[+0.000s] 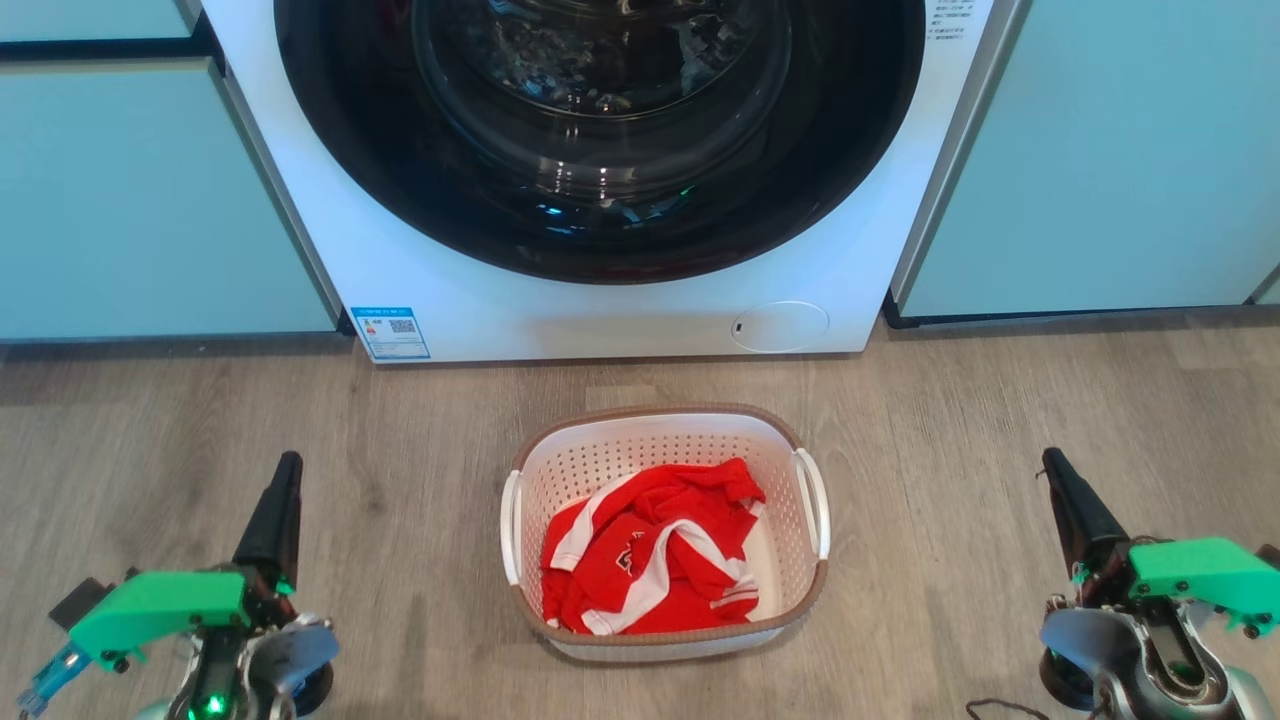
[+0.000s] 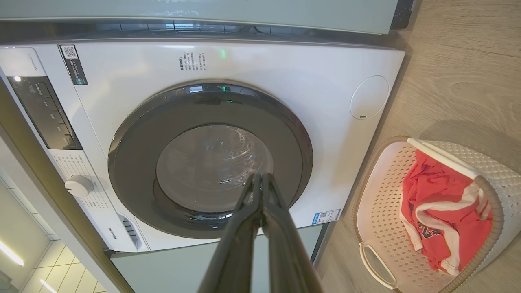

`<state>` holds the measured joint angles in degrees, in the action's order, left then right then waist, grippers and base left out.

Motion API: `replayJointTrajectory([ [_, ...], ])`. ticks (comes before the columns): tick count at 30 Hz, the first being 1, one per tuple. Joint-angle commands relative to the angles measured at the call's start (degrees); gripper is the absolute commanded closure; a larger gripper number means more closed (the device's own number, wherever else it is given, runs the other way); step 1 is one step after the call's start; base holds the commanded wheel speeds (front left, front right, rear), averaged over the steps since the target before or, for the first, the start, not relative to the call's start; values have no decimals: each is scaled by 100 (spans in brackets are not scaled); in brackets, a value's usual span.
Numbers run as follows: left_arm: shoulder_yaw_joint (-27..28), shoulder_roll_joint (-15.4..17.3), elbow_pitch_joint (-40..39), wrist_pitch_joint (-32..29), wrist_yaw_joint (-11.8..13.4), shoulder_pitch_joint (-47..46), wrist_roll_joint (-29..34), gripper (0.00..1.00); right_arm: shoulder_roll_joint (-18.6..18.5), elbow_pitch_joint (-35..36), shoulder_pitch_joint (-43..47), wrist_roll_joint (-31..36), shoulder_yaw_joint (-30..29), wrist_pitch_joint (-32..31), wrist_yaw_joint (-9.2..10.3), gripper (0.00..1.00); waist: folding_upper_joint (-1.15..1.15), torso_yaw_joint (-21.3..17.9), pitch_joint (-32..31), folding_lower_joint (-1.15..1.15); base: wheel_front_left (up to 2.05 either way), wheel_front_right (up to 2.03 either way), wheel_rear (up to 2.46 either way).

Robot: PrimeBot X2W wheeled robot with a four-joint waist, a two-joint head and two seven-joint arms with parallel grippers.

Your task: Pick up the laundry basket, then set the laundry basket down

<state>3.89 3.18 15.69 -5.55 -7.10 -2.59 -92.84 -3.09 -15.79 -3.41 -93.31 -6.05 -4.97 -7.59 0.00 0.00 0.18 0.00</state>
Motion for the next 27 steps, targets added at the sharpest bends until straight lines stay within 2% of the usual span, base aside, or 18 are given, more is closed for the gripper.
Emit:
replayJointTrajectory([
  [1,191,24,-166,-36,-38,-354,8,100,-75,184,-265,5,85,-45,10,100,0,0,0,0,0,0,0],
  [27,215,7,-166,-55,-38,-356,28,100,-47,182,-268,38,45,-77,10,100,0,0,0,0,0,0,0],
])
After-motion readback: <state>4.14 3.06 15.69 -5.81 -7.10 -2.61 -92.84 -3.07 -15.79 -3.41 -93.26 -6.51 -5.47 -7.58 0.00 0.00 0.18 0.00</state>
